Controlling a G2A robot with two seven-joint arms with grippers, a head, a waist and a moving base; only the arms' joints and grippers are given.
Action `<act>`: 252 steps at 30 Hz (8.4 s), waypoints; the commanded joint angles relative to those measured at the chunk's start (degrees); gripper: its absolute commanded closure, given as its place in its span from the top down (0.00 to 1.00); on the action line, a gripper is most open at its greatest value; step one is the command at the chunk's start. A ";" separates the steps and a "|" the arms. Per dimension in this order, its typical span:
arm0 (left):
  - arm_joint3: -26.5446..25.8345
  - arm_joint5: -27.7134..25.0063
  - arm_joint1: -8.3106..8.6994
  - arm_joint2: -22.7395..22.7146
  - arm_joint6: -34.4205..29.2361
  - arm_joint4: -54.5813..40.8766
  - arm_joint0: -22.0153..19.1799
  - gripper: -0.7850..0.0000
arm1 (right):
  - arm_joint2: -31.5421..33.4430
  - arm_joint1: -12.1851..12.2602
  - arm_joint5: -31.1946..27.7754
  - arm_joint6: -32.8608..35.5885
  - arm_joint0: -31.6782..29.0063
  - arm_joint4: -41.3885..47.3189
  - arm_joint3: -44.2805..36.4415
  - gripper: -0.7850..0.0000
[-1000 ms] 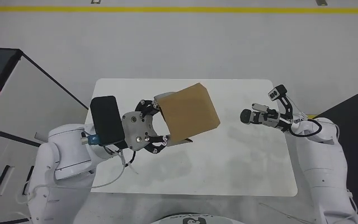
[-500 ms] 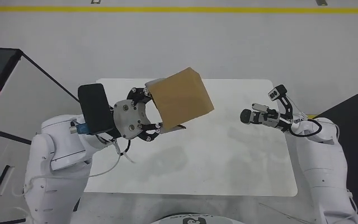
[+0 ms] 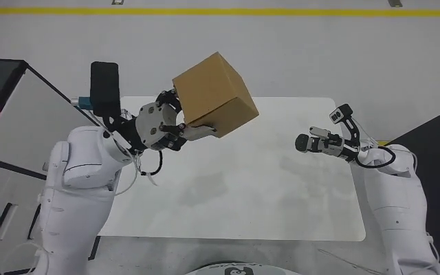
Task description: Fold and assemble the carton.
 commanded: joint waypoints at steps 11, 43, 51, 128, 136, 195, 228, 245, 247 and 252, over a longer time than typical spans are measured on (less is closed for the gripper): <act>0.20 4.32 -0.09 0.48 3.11 -10.10 2.77 0.00 | 0.00 0.00 0.00 0.00 0.00 0.00 0.00 1.00; -6.64 19.30 -0.75 7.83 1.48 -53.62 14.88 0.00 | 0.00 0.00 0.00 0.00 0.00 0.00 0.00 1.00; -7.84 22.36 -1.08 8.15 2.15 -62.05 17.87 0.00 | 0.00 0.00 0.00 0.00 0.00 0.00 0.00 1.00; -4.87 -12.31 -1.93 -2.94 11.41 30.19 -4.72 0.00 | 0.00 0.00 0.00 0.00 0.00 0.00 0.00 1.00; -4.90 -16.66 -0.81 -2.03 30.88 61.45 -9.34 0.00 | 0.00 0.00 0.00 0.00 0.00 0.00 0.00 1.00; -3.45 50.62 7.13 -3.43 81.94 154.04 -11.01 0.00 | 0.00 0.00 0.00 0.00 0.00 0.00 0.00 1.00; -2.42 82.87 8.69 -5.06 73.80 155.63 -11.28 0.00 | 0.00 0.00 0.00 0.00 0.00 0.00 0.00 1.00; 1.52 78.42 8.76 -1.85 69.38 146.23 -10.05 0.00 | 0.00 0.00 0.00 0.00 0.00 0.00 0.00 1.00; 2.10 75.64 8.68 -1.27 67.85 141.14 -9.14 0.00 | 0.00 0.00 0.00 0.00 0.00 0.00 0.00 1.00; 2.18 68.58 8.59 0.55 68.82 126.34 -6.87 0.00 | 0.00 0.00 0.00 0.00 0.00 0.00 0.00 1.00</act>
